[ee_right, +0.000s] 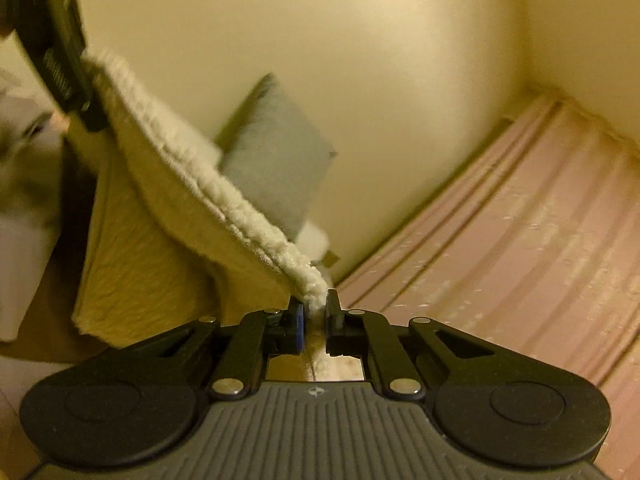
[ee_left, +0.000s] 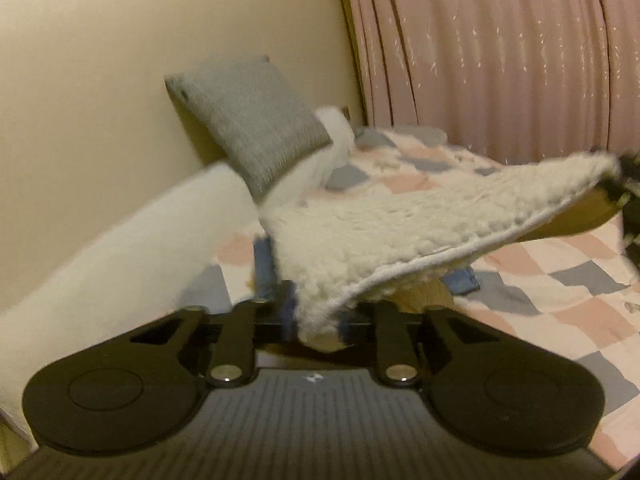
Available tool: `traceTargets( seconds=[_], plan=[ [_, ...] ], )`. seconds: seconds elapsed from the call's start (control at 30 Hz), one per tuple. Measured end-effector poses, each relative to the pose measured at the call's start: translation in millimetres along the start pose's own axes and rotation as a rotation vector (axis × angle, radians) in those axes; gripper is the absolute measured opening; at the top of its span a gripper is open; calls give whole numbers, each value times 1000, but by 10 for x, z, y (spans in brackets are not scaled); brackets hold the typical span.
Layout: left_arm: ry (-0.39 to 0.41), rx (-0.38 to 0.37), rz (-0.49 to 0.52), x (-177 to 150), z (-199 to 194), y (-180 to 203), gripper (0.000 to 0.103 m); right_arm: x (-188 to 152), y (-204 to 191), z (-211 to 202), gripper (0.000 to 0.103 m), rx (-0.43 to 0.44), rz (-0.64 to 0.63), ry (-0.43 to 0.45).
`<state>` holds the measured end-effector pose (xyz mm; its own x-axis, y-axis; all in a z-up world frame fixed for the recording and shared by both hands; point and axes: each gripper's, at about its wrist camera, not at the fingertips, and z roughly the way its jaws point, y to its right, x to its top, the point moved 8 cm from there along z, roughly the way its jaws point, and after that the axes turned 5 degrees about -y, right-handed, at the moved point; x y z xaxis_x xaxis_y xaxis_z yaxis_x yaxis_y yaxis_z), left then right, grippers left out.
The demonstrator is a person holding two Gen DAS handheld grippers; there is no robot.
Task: Fold clothes
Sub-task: 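Grasp the cream fleece vest edges with both grippers and lift it, then carry the lifted vest with both grippers and lay it on the quilt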
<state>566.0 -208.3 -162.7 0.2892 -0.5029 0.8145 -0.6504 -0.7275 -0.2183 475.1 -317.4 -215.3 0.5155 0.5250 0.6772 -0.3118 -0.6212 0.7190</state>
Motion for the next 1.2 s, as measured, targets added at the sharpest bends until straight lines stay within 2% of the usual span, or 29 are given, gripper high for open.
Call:
traceTargets(
  seconds=[0.13, 0.3, 0.37, 0.47, 0.5, 0.53, 0.6, 0.7, 0.77, 0.8, 0.87, 0.93, 1.0, 1.07, 1.1, 1.2],
  plan=[
    [68, -45, -7, 226, -610, 221, 16, 204, 539, -598, 6, -78, 27, 43],
    [181, -131, -26, 446, -1656, 677, 16, 313, 1328, -1755, 6, -167, 119, 48],
    [197, -206, -29, 437, -2061, 958, 16, 273, 1696, -2339, 6, -208, 176, 11],
    [169, -293, 21, 104, -2603, 1481, 35, -52, 2144, -3274, 6, -247, 288, -133],
    [131, -318, 51, -138, -2744, 1696, 39, -190, 2267, -3587, 7, -259, 326, -193],
    [76, -343, 77, -405, -2831, 1894, 41, -488, 2310, -3861, 7, -260, 361, -295],
    [-103, -394, 119, -1094, -2882, 2299, 44, -1166, 2337, -4412, 8, -256, 429, -526],
    [-371, -405, 193, -2084, -2836, 2816, 43, -2535, 1973, -5183, 10, -188, 593, -964],
    [-475, -418, 248, -2521, -2836, 3105, 43, -3501, 1591, -5700, 9, -141, 735, -1261],
    [-521, -426, 274, -2716, -2841, 3241, 43, -3735, 1487, -5909, 7, -135, 800, -1322],
    [-595, -451, 322, -3041, -2868, 3493, 43, -4065, 1329, -6292, 9, -133, 928, -1389],
    [-632, -509, 355, -3216, -2908, 3714, 46, -4384, 1170, -6670, 11, -131, 1058, -1455],
    [-680, -580, 339, -3357, -2837, 3927, 56, -4512, 1200, -6921, 16, -127, 1107, -1446],
    [-746, -630, 297, -3529, -2694, 4086, 61, -4628, 1228, -6869, 21, -116, 1106, -1414],
    [-789, -647, 274, -3612, -2639, 4156, 61, -4686, 1222, -6807, 30, -110, 1096, -1394],
    [-870, -678, 202, -3825, -2468, 4342, 60, -4764, 1154, -6572, 44, -64, 1049, -1322]
  ],
)
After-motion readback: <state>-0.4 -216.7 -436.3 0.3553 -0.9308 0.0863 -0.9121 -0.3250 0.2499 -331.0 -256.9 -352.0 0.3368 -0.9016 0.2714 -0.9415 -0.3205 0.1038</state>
